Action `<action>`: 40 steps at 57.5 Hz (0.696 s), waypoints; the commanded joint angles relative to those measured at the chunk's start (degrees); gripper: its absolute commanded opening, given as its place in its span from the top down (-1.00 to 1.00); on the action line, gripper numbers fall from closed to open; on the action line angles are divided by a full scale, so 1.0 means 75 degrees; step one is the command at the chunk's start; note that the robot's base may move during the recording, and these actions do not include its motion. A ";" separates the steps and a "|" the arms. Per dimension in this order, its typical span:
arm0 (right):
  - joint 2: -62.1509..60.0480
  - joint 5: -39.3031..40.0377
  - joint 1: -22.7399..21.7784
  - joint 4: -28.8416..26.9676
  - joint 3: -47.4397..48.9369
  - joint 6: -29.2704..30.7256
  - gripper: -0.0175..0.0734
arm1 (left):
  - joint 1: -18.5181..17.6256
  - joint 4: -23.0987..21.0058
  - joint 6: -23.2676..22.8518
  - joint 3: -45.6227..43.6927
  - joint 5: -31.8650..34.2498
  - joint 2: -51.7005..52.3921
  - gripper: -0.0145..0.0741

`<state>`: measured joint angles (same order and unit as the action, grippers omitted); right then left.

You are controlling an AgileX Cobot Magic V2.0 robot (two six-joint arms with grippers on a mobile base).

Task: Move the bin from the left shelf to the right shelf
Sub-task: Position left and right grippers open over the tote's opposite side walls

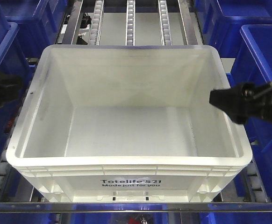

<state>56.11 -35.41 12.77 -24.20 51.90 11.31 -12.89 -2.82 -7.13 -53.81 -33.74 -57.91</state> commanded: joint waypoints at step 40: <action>0.1843 0.0110 -0.0031 0.0519 0.1714 -0.0063 -0.72 | -0.0038 -0.0085 -0.0085 -0.0920 0.0592 -0.1474 -0.28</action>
<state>70.47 -37.71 12.77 -21.15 62.65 10.89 -12.89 -2.82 -7.19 -58.54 -33.26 -69.26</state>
